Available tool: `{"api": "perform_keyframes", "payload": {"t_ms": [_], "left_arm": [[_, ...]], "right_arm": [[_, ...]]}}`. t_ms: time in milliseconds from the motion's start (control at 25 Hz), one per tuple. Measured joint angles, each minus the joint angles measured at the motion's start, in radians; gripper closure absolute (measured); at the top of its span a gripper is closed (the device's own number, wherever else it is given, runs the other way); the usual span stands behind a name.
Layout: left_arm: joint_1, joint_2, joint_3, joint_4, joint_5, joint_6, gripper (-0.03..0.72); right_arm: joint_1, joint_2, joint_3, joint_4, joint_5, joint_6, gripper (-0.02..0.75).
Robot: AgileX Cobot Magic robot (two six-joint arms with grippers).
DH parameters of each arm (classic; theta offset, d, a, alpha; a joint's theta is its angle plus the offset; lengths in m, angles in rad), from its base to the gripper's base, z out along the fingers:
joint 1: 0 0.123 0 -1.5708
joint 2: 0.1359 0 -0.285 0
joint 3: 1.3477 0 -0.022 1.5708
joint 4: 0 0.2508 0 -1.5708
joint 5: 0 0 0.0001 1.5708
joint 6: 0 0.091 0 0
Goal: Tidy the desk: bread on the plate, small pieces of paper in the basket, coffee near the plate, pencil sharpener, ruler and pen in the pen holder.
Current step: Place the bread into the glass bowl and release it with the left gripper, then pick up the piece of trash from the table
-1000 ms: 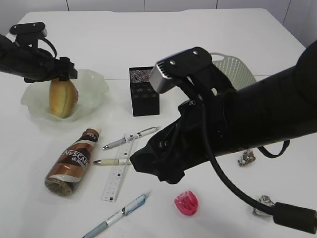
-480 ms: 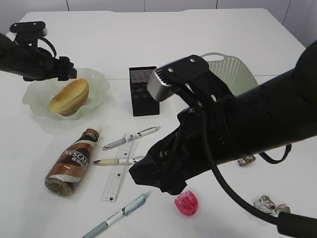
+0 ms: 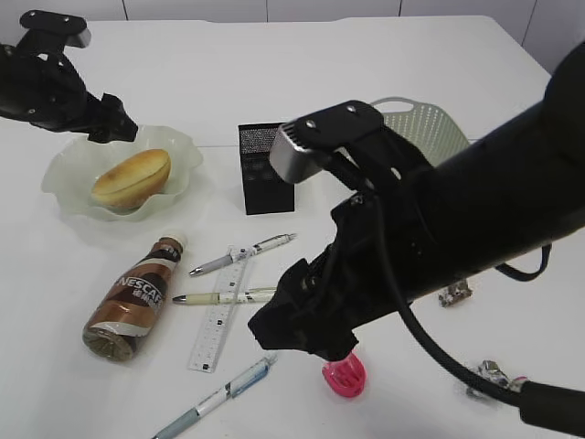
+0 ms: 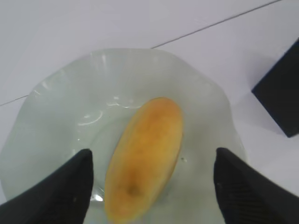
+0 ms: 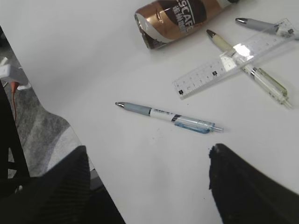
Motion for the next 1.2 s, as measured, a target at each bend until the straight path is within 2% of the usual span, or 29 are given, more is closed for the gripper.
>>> {"api": "perform_keyframes", "payload": {"t_ms": [120, 320, 560, 800, 920, 1040, 1200], "left_arm": [[0.0, -0.025, -0.05, 0.047, 0.143, -0.053, 0.107], [0.0, -0.029, -0.203, 0.167, 0.465, -0.246, 0.14], [0.0, -0.03, -0.364, 0.256, 0.819, -0.471, 0.167], [0.0, -0.062, -0.384, 0.288, 0.868, -0.622, 0.197], [-0.012, -0.084, -0.384, 0.29, 0.874, -0.644, 0.2], [-0.043, -0.108, -0.384, 0.29, 0.874, -0.648, 0.201], [-0.084, -0.16, -0.384, 0.296, 0.876, -0.65, 0.202]], "right_arm": [[0.0, 0.0, -0.045, -0.121, 0.058, 0.113, 0.154], [0.0, 0.0, -0.102, -0.326, 0.182, 0.316, 0.154], [0.0, 0.0, -0.122, -0.429, 0.292, 0.454, 0.154], [0.0, 0.0, -0.123, -0.471, 0.425, 0.49, 0.154], [0.0, 0.0, -0.126, -0.516, 0.501, 0.555, 0.154], [0.0, 0.0, -0.156, -0.624, 0.572, 0.692, 0.153], [0.0, 0.0, -0.213, -0.725, 0.597, 0.805, 0.153]]}}
